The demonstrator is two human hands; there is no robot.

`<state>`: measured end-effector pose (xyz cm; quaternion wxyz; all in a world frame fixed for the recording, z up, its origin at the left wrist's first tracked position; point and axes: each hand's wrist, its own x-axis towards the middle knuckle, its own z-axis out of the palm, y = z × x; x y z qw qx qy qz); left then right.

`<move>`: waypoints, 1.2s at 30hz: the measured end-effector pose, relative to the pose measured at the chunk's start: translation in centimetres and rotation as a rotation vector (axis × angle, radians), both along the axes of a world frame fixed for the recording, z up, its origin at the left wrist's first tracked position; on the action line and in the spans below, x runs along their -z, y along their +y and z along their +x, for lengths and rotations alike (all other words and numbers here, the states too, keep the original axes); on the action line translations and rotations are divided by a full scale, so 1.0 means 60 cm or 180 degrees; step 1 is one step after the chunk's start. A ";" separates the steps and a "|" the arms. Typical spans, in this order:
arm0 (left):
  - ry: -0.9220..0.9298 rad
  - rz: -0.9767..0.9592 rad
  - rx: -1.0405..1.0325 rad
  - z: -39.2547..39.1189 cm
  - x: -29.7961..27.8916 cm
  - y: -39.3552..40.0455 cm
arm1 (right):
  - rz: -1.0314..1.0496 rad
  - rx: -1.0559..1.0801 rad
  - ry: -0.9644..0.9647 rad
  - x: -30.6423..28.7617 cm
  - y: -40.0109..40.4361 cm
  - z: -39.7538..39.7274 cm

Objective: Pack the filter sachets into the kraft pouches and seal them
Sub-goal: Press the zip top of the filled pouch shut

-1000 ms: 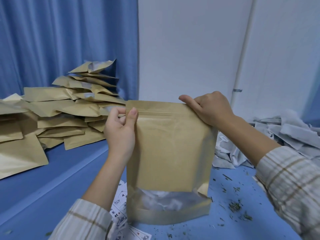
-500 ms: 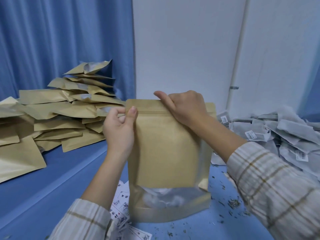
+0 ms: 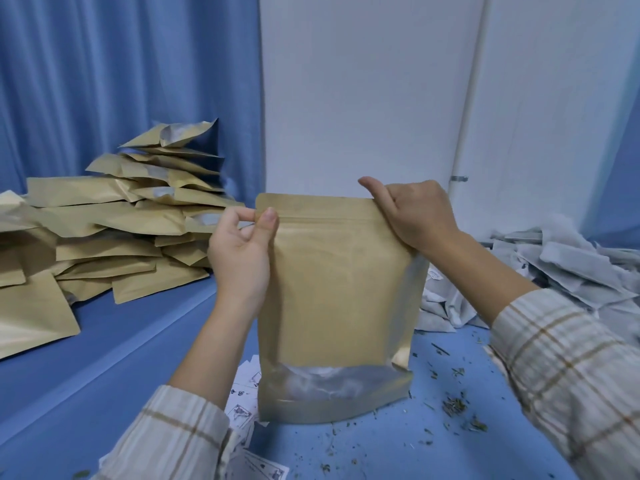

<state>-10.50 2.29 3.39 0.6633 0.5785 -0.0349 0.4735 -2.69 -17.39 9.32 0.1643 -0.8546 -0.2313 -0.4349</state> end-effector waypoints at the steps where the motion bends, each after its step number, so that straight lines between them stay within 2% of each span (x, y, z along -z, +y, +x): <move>1: -0.0009 -0.0007 -0.0013 0.001 0.002 0.002 | 0.0057 -0.0064 0.0042 0.002 -0.004 0.001; 6: -0.0019 0.0019 0.0079 0.000 0.017 0.015 | 0.0867 -0.0251 0.0495 0.024 -0.014 0.009; 10: -0.0014 0.0041 0.0025 -0.002 0.018 0.020 | 0.1448 -0.0832 0.0715 0.031 -0.019 0.013; 13: -0.0009 -0.0260 -0.0096 0.000 0.017 0.044 | 0.1737 -0.1638 0.2006 0.056 -0.044 -0.001; 15: 0.0027 -0.0604 -0.0169 -0.001 0.017 0.065 | 0.1410 -0.2081 0.2806 0.104 -0.064 -0.006; 17: 0.0130 -0.0892 -0.0237 -0.001 0.020 0.082 | 0.1153 -0.2239 0.3269 0.150 -0.072 -0.011; 19: 0.0243 -0.1094 -0.0204 -0.002 0.023 0.094 | 0.1297 -0.2246 0.3304 0.181 -0.063 -0.012; 22: 0.0631 -0.1071 0.0115 -0.008 0.027 0.109 | 0.1776 -0.2085 0.2926 0.202 -0.033 -0.007; 25: 0.1450 -0.0434 0.1057 -0.027 0.050 0.119 | 0.2264 -0.1705 0.2620 0.214 0.004 0.002; 28: 0.2203 0.0242 0.1456 -0.055 0.105 0.117 | 0.2519 -0.1288 0.2472 0.216 0.050 -0.003; 30: 0.2199 0.0110 0.1465 -0.068 0.124 0.130 | 0.2693 -0.1396 0.2714 0.216 0.076 -0.012; 33: 0.2147 -0.0098 0.1400 -0.091 0.121 0.174 | 0.3009 -0.2325 0.3681 0.227 0.109 -0.033; 36: 0.2120 -0.0394 0.1541 -0.117 0.122 0.222 | 0.3019 -0.2715 0.3937 0.235 0.152 -0.058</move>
